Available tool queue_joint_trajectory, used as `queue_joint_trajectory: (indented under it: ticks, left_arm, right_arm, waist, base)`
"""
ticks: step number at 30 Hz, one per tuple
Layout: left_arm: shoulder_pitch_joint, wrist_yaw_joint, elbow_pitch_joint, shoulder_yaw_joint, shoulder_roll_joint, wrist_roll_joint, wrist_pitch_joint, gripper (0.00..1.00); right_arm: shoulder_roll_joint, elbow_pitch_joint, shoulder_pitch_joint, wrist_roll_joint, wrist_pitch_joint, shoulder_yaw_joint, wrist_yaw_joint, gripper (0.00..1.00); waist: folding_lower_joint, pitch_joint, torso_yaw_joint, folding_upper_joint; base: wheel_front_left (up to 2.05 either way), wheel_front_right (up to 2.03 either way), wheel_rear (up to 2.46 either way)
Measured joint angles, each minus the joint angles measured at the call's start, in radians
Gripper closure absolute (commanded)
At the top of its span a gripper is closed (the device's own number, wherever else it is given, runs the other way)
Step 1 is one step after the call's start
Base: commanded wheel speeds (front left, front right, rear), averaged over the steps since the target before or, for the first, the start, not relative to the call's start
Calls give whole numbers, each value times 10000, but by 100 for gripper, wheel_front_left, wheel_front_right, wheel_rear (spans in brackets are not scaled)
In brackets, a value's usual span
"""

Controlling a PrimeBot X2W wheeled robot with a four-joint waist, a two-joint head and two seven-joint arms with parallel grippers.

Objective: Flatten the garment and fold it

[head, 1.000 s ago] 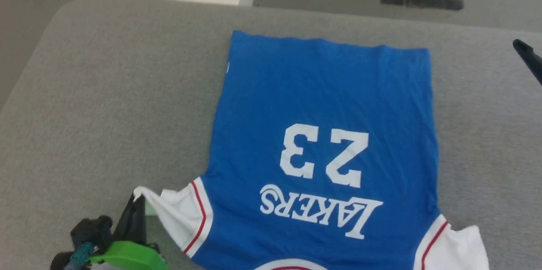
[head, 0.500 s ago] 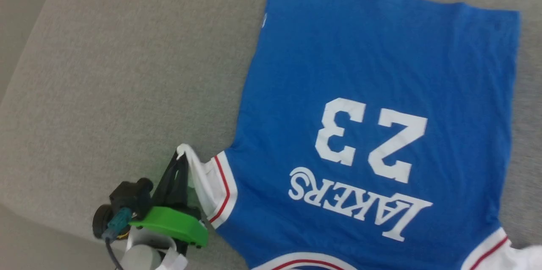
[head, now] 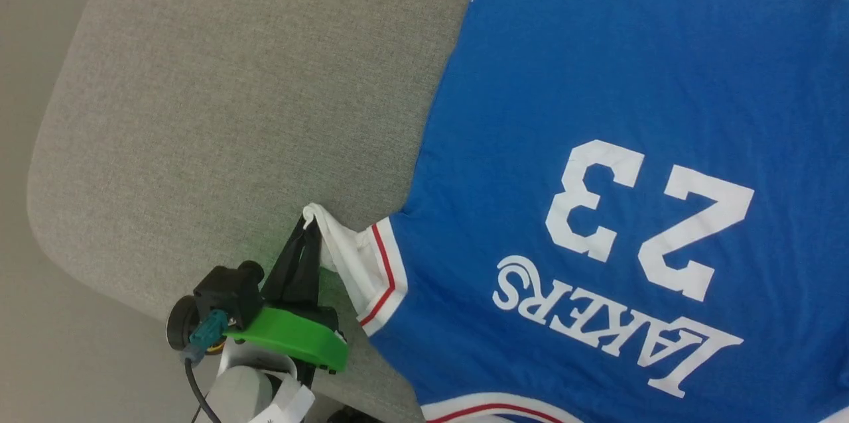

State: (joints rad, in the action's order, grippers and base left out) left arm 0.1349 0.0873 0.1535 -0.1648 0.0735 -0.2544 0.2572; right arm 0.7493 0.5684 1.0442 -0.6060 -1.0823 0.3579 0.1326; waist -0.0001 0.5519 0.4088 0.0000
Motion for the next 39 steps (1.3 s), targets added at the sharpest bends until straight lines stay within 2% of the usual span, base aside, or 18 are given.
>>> queue_joint_trajectory:
  ticks: [1, 6, 13, 19, 23, 29, 35, 39]
  left_arm:
    - [1, 6, 2, 25, -19, 40, -2, 100]
    - [-5, 81, 21, 280, -46, 265, 0, 100]
    - [-235, 100, 111, 700, -31, 368, -2, 100]
    - [-863, 130, 153, 1108, 105, 435, -2, 100]
    - [-1370, 127, 155, 1392, 330, 437, 0, 100]
    - [-1878, 71, 150, 1615, 573, 433, 0, 100]
    - [-2237, -4, 167, 1735, 648, 414, -2, 100]
    - [-2418, -63, 159, 1824, 727, 332, -2, 100]
  right_arm:
    - [58, -69, -1, -13, 0, 54, 0, 100]
    - [21, -255, -118, -221, 290, 343, -2, 100]
    - [-263, -278, -228, -686, 1386, 744, -4, 100]
    - [121, -1145, -426, -1415, 2136, 1743, -4, 100]
    - [817, -1935, -722, -1992, 2562, 2370, -2, 100]
    - [2251, -3469, -1895, -2871, 2986, 3218, -2, 100]
    - [3914, -4746, -4067, -3797, 3544, 3568, -2, 100]
    - [4748, -5191, -5773, -4196, 3860, 3795, -4, 100]
  waist:
    - [0, 10, 11, 0]
    - [1, -160, -57, 0]
    - [1, -777, -382, 0]
    - [1, -1630, -752, 0]
    - [0, -2241, -1116, 0]
    - [0, -3017, -1793, 0]
    - [0, -3642, -2522, 0]
    - [0, -3913, -2969, 0]
  base:
    - [0, 0, 0]
    - [0, 0, 0]
    - [0, 0, 0]
    - [0, 0, 0]
    - [0, 0, 0]
    - [0, 0, 0]
    - [0, 0, 0]
    - [0, 0, 0]
